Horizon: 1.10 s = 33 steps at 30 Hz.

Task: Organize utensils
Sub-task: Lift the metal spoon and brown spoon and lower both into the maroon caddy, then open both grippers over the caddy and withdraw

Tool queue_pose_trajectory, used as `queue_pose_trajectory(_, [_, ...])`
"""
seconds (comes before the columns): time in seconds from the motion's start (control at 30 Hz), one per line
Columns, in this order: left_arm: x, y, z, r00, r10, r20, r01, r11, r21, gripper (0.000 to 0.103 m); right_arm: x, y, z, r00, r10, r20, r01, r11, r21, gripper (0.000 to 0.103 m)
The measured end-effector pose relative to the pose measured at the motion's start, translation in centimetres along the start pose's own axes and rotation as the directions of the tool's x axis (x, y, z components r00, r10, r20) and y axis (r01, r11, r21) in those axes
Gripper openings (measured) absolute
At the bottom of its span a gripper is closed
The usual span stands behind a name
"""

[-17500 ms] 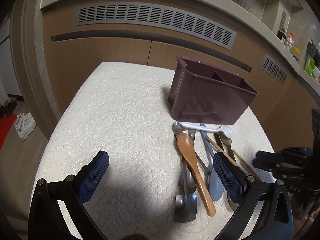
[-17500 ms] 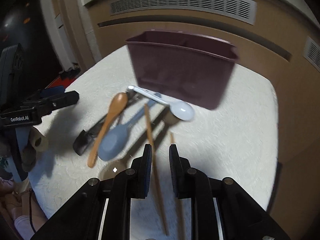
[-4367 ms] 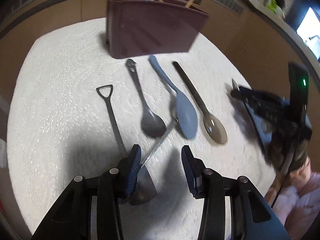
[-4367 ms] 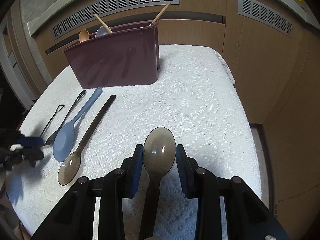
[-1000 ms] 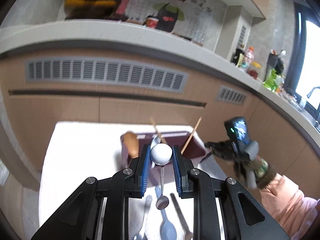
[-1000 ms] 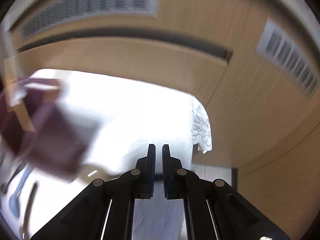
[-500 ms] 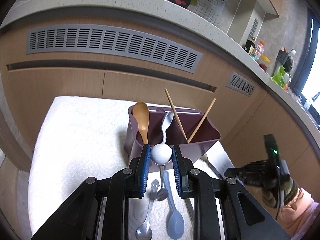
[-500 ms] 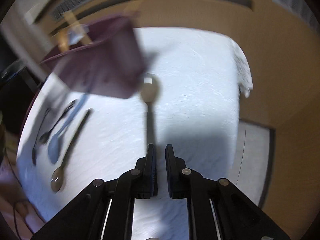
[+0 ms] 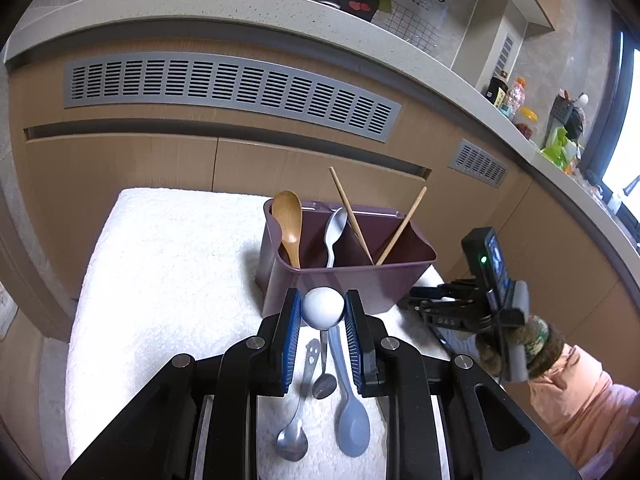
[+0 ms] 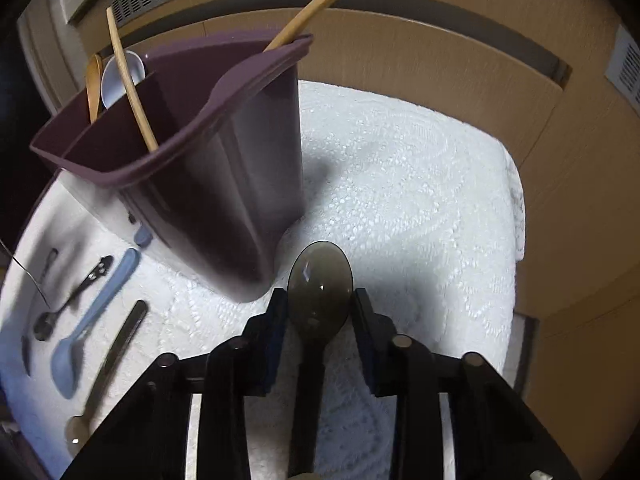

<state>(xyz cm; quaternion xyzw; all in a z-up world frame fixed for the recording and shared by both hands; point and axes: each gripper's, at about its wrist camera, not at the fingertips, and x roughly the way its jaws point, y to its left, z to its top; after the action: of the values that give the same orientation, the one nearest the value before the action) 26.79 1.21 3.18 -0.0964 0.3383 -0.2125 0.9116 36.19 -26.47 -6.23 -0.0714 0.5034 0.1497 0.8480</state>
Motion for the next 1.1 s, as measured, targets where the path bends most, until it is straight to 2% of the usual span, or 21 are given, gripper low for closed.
queue_pose_trajectory(0.07, [-0.1,-0.2,-0.1,1.0,-0.008,-0.002,0.008,1.0,0.006,0.023,-1.4,0.5,-0.3,1.0,-0.02,0.013,0.02,1.0,0.013,0.03])
queue_pose_trajectory(0.17, [-0.2,-0.7,-0.2,1.0,-0.013,-0.004,0.013,1.0,0.024,0.023,-4.5,1.0,-1.4,0.999,-0.009,0.049,0.008,0.999,0.031,0.029])
queue_pose_trajectory(0.27, [-0.8,-1.3,-0.1,1.0,-0.024,0.007,0.023,0.999,0.036,0.023,-9.5,2.2,-2.6,0.99,-0.002,0.141,-0.003,0.999,0.036,0.03])
queue_pose_trajectory(0.33, [-1.7,-2.1,0.6,0.999,-0.038,0.031,0.036,0.998,0.057,0.023,-13.4,3.3,-2.8,0.971,-0.001,0.238,-0.006,0.999,0.032,0.029])
queue_pose_trajectory(0.43, [-3.8,-3.9,3.1,0.993,-0.051,0.103,0.04,0.993,0.111,0.023,-18.6,4.3,-1.7,0.926,0.002,0.377,-0.017,0.999,0.037,0.029])
queue_pose_trajectory(0.5, [-5.2,-5.0,5.1,0.986,-0.063,0.155,0.039,0.987,0.153,0.023,-22.3,5.3,-0.5,0.875,-0.008,0.483,-0.005,1.0,0.026,0.03])
queue_pose_trajectory(0.53, [-5.9,-5.6,6.4,0.98,-0.068,0.185,0.036,0.984,0.174,0.023,-24.2,5.9,0.3,0.841,-0.026,0.54,0.019,1.0,0.02,0.03])
queue_pose_trajectory(0.57, [-6.3,-6.0,7.2,0.977,-0.064,0.205,0.027,0.983,0.182,0.023,-24.8,6.3,1.7,0.82,-0.039,0.572,0.036,0.999,0.015,0.03])
queue_pose_trajectory(0.63, [-7.0,-6.9,9.5,0.964,-0.055,0.26,-0.002,0.977,0.213,0.023,-27.0,7.7,3.5,0.754,-0.07,0.653,0.086,0.996,0.007,0.03])
queue_pose_trajectory(0.73, [-6.9,-7.6,11.8,0.955,-0.042,0.294,-0.032,0.969,0.243,0.023,-28.2,8.9,5.8,0.705,-0.086,0.704,0.117,0.993,0.004,0.03])
queue_pose_trajectory(0.77, [-6.6,-7.6,12.3,0.954,-0.038,0.296,-0.038,0.968,0.246,0.023,-28.0,9.2,6.4,0.696,-0.094,0.712,0.127,0.992,0.007,0.03])
queue_pose_trajectory(0.83, [-5.7,-7.4,13.1,0.955,-0.025,0.295,-0.052,0.967,0.249,0.023,-27.2,9.6,7.8,0.684,-0.098,0.723,0.132,0.991,0.009,0.03])
queue_pose_trajectory(0.9, [-4.2,-6.6,13.4,0.957,-0.003,0.29,-0.07,0.968,0.241,0.023,-26.3,9.7,8.1,0.682,-0.098,0.725,0.127,0.992,0.015,0.03])
queue_pose_trajectory(0.97, [-2.7,-5.7,13.6,0.964,0.003,0.266,-0.064,0.973,0.22,0.023,-24.2,9.0,8.4,0.701,-0.1,0.706,0.112,0.993,0.029,0.03])
queue_pose_trajectory(1.1, [1.1,-3.8,13.3,0.978,0.021,0.207,-0.06,0.981,0.185,0.023,-19.7,7.6,8.9,0.756,-0.099,0.647,0.081,0.995,0.057,0.03])
